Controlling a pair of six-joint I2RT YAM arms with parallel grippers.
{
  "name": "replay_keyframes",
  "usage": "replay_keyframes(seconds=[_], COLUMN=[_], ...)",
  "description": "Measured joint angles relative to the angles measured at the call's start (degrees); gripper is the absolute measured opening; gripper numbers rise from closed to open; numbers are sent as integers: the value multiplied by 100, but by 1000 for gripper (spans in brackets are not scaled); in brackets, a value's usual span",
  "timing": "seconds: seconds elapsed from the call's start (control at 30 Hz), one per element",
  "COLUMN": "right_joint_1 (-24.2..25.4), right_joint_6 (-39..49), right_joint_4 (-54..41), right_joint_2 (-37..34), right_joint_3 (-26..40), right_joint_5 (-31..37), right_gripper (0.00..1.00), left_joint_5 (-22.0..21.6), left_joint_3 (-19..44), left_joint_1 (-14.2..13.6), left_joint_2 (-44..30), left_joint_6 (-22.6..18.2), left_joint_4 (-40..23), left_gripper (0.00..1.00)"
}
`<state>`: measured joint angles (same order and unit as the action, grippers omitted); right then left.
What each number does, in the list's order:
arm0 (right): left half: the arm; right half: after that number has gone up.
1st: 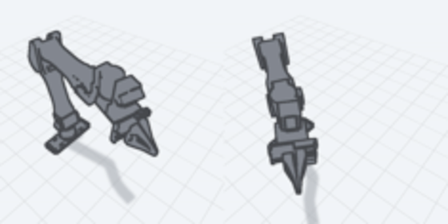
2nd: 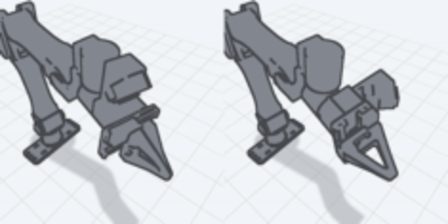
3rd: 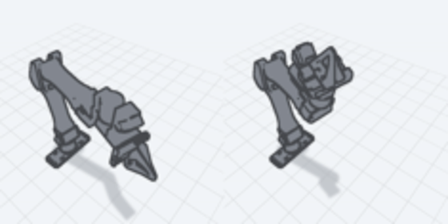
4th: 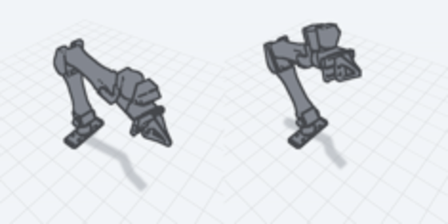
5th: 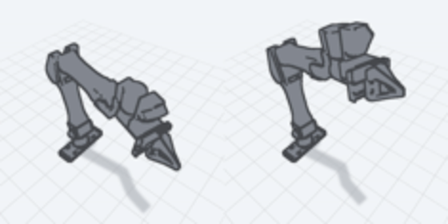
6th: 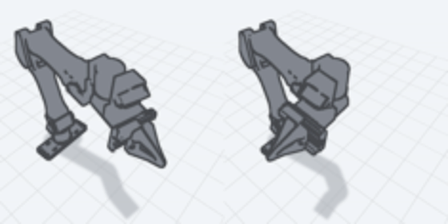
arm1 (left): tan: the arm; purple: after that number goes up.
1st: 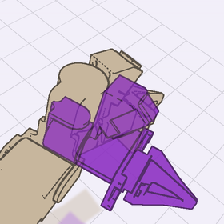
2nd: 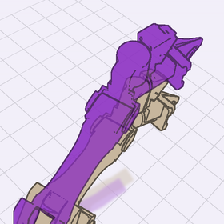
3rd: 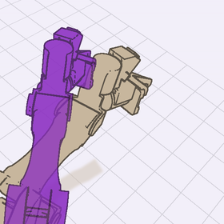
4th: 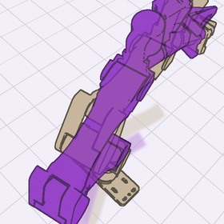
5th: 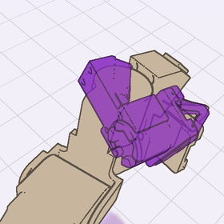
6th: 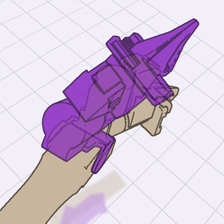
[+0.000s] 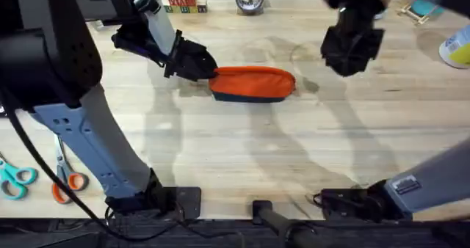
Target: Unzip the bag, pick up the pens from the table one at a time and place them inside, then zip the bag closed.
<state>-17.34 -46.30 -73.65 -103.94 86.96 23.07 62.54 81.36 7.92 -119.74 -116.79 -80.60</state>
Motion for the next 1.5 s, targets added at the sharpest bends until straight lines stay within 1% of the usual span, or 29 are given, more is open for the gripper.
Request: replay_keyframes(seconds=[0.1, 0.23, 0.37, 0.6, 0.7, 0.73, 0.77, 0.8, 0.87, 0.97, 1.0, 1.03, 1.1, 1.13, 1.17, 1.27, 1.33, 1.37, 1.4, 1.5], right_joint_1=[-11, -31, -44, -48, -55, -55, -55, -55, -55, -55, -55, -55, -55, -55, -55, -55, -55, -55, -55, -55], right_joint_6=[349, 965, 1723, 3266, 3647, 3760, 3849, 3953, 4074, 4194, 4236, 4252, 4276, 4293, 4296, 4313, 4319, 4322, 4327, 4334], right_joint_4=[174, 424, 529, 323, 131, 57, 1, -53, -109, -164, -165, -164, -166, -166, -166, -168, -168, -168, -167, -168], right_joint_2=[531, 1151, 1755, 2590, 2797, 2860, 2908, 2959, 3032, 3069, 3069, 3069, 3069, 3069, 3069, 3069, 3069, 3069, 3069, 3069], right_joint_3=[0, 0, 0, 0, 0, 0, 0, 0, 0, 0, 0, 0, 0, 0, 0, 0, 0, 0, 0, 0], right_joint_5=[-143, -681, -1525, -3428, -3876, -3980, -4048, -4112, -4188, -4252, -4264, -4270, -4286, -4286, -4288, -4288, -4288, -4288, -4288, -4288], right_gripper=[30, 30, 31, 30, 32, 48, 86, 184, 439, 868, 967, 989, 996, 996, 996, 996, 997, 997, 997, 997], left_joint_5=[0, 0, 0, 0, 0, 0, 0, 0, 0, 0, 0, 0, 0, 0, 1, 2, 0, 0, 1, 2], left_joint_3=[0, 0, 0, 0, 0, 0, -1, 0, 0, 0, 0, 0, 0, 0, 0, 0, 0, -1, 0, 0], left_joint_1=[0, 0, 0, 0, 4, 4, 4, 4, 4, 4, 4, 4, 4, 4, 4, 44, 70, 82, 85, 90], left_joint_2=[0, 0, 0, 2, 0, 0, 0, 1, 2, 0, 1, 0, 2, 2, 0, 0, 0, 2, 1, 0], left_joint_6=[-2, -2, 0, 0, -2, 0, -1, -1, 0, 0, -2, 0, -1, -8, -12, -19, -11, -7, -7, -4], left_joint_4=[0, 0, 0, 0, 0, 0, 0, 0, 0, 0, 0, 0, 0, 2, 2, 2, 0, -2, 3, 2], left_gripper=[42, 42, 42, 42, 42, 43, 43, 42, 42, 42, 42, 42, 45, 90, 177, 621, 936, 974, 986, 993])
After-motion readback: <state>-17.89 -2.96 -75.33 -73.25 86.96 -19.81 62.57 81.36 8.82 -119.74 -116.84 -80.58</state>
